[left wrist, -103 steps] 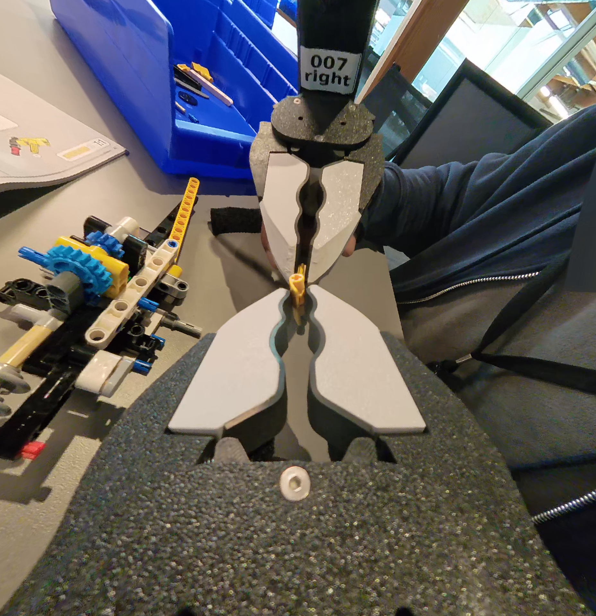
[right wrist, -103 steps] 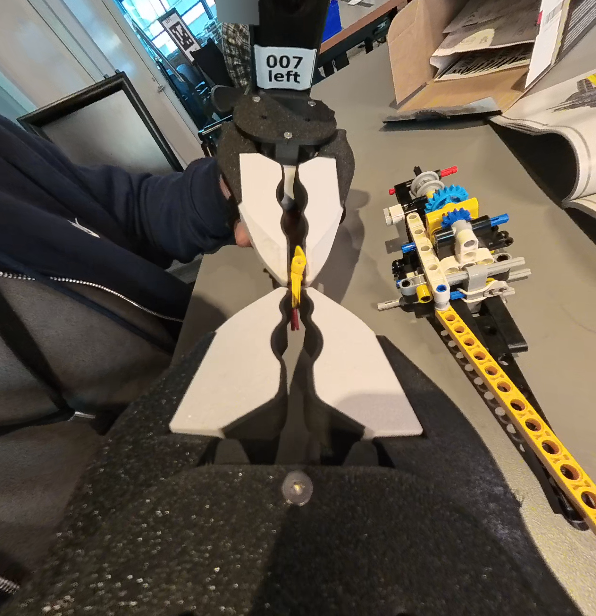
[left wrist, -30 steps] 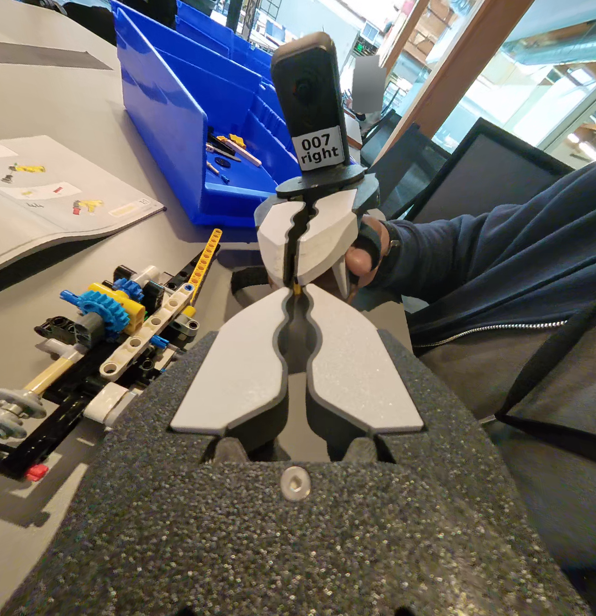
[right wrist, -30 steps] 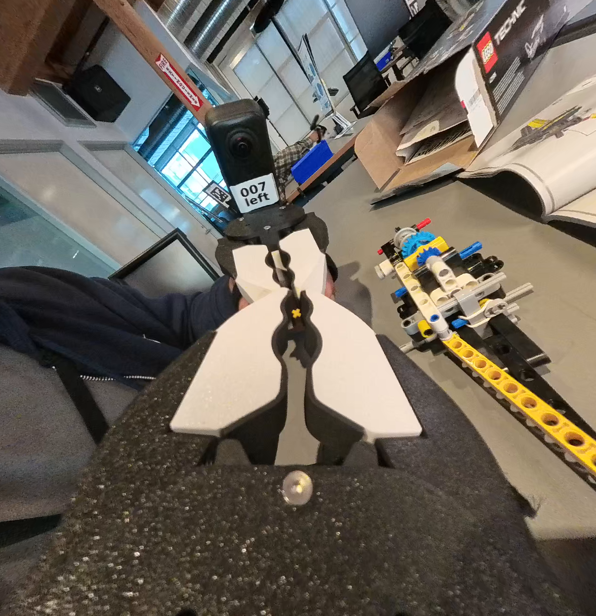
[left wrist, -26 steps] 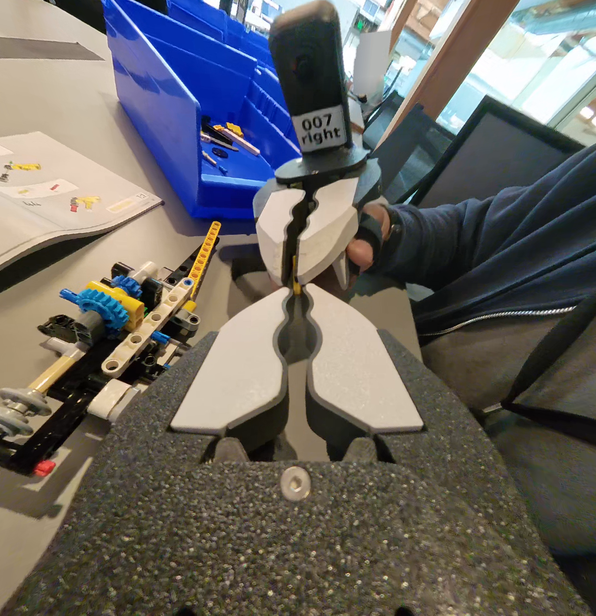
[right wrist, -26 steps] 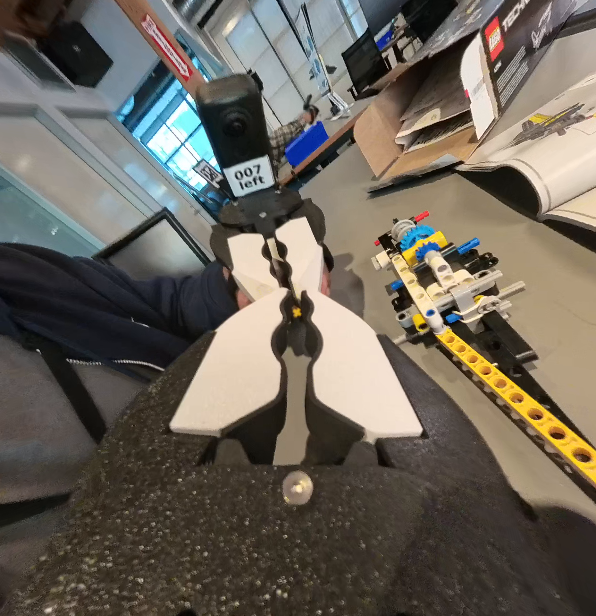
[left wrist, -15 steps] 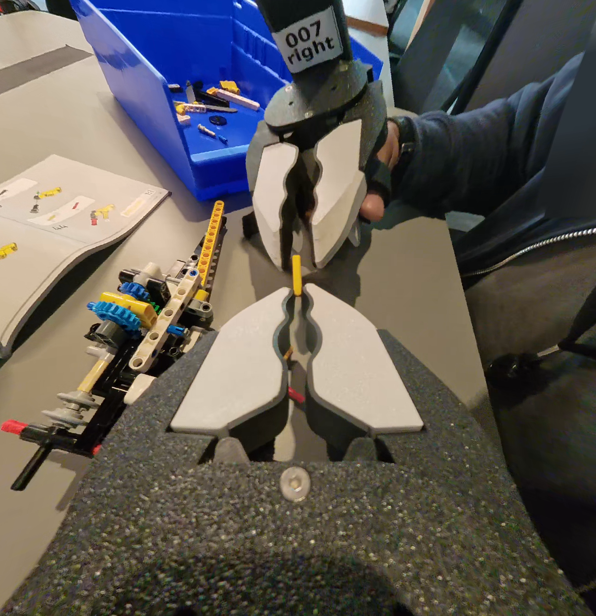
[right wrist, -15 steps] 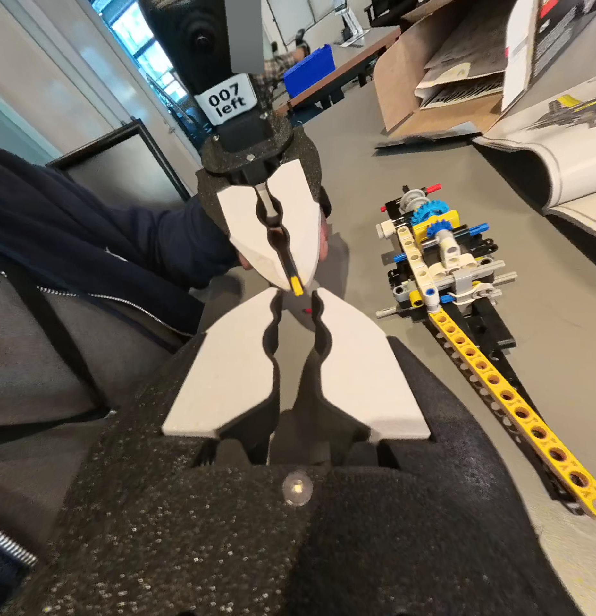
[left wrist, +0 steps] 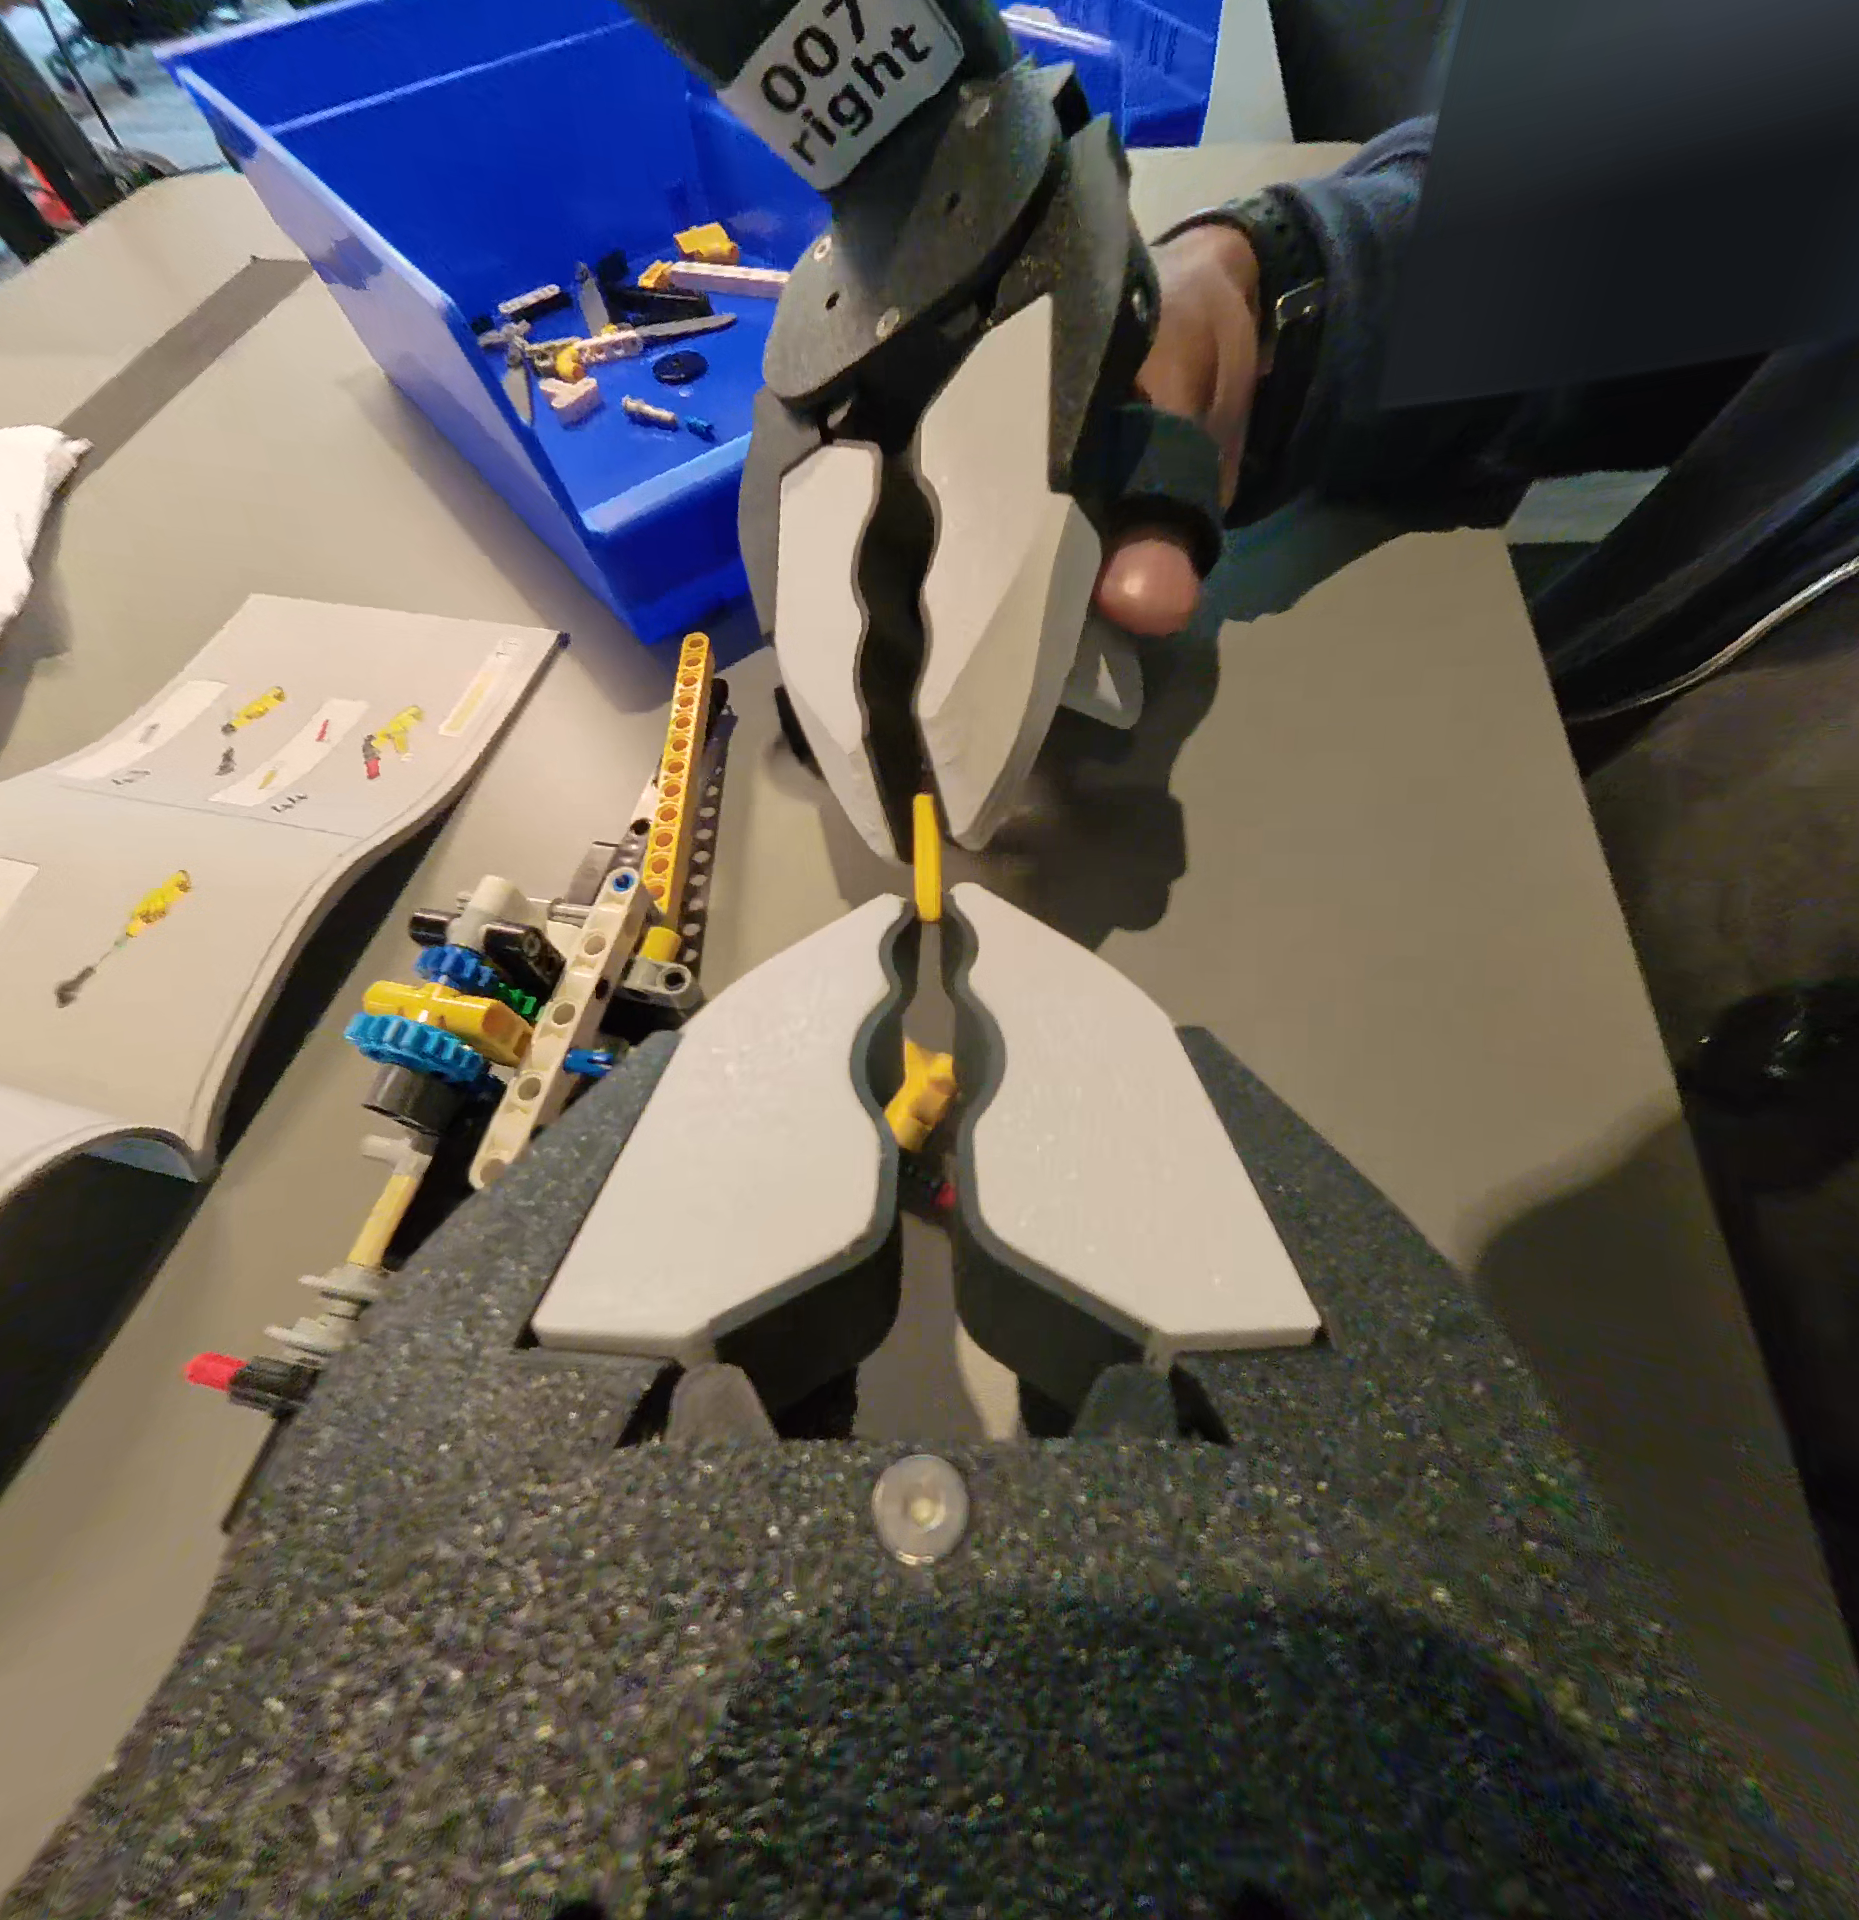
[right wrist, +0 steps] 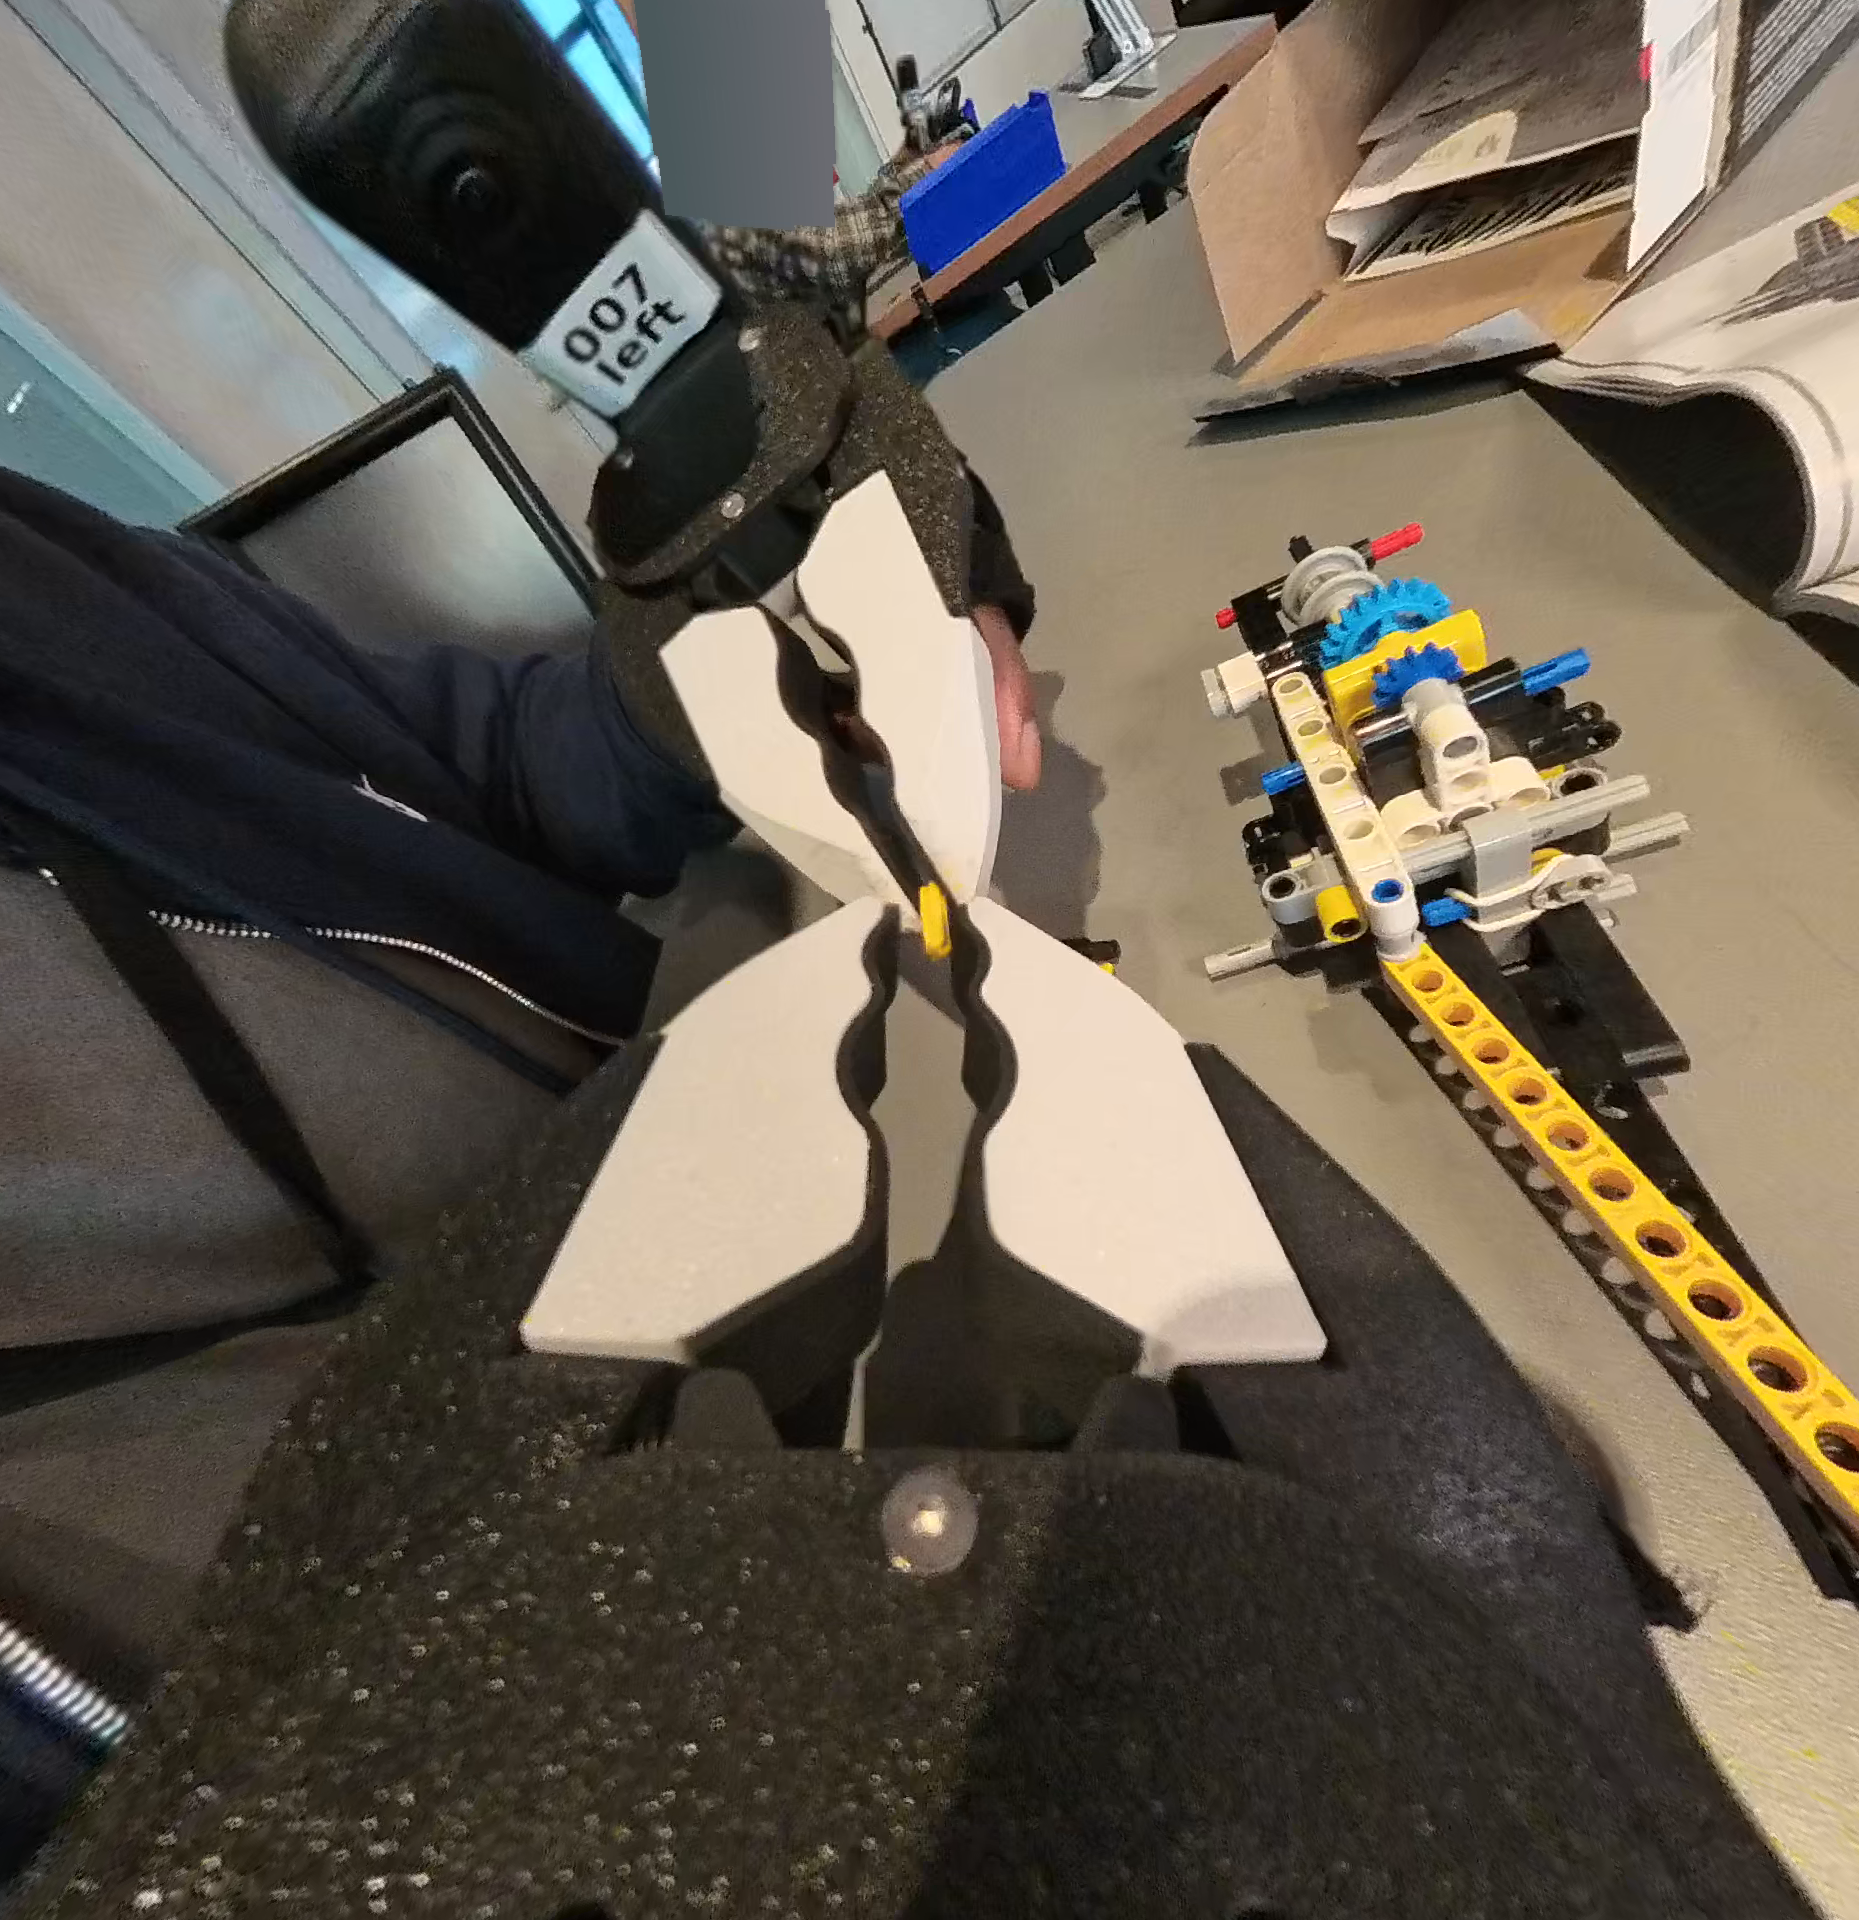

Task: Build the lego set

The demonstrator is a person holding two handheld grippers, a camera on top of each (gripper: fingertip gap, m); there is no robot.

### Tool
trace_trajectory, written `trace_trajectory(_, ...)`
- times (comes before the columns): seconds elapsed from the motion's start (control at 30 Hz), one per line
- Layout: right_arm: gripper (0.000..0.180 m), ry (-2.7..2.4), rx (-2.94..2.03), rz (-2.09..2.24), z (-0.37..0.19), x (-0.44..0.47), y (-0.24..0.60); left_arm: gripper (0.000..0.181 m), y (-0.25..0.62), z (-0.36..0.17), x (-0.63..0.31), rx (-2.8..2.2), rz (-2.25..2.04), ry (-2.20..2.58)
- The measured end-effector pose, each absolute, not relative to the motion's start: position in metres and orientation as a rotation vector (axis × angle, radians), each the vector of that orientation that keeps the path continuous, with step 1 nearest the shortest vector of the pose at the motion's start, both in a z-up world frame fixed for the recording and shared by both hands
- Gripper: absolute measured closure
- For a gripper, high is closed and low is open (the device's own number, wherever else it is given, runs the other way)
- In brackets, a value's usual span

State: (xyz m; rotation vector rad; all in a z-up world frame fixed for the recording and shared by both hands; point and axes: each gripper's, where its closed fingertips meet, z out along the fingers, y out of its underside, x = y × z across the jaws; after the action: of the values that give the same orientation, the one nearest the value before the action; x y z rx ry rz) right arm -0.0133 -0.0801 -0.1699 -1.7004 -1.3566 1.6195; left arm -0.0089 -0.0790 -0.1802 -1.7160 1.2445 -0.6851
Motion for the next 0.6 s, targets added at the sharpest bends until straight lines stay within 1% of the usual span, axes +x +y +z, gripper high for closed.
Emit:
trace_trajectory(0.07,0.174,-1.338,-1.712,1.627,-0.1698,-0.0134,-0.0786,0.177,-0.078,-0.1794,-0.0087,-1.684,-0.626,1.267)
trace_trajectory(0.23,0.174,-1.325,-1.741,1.623,-0.172,-0.0134,-0.0768,0.177,-0.0736,-0.1785,-0.0094,-1.639,-0.508,1.291)
trace_trajectory(0.6,0.174,-1.321,-1.758,1.613,-0.1738,-0.014,-0.076,0.177,-0.0726,-0.1796,-0.0108,-1.618,-0.447,1.316)
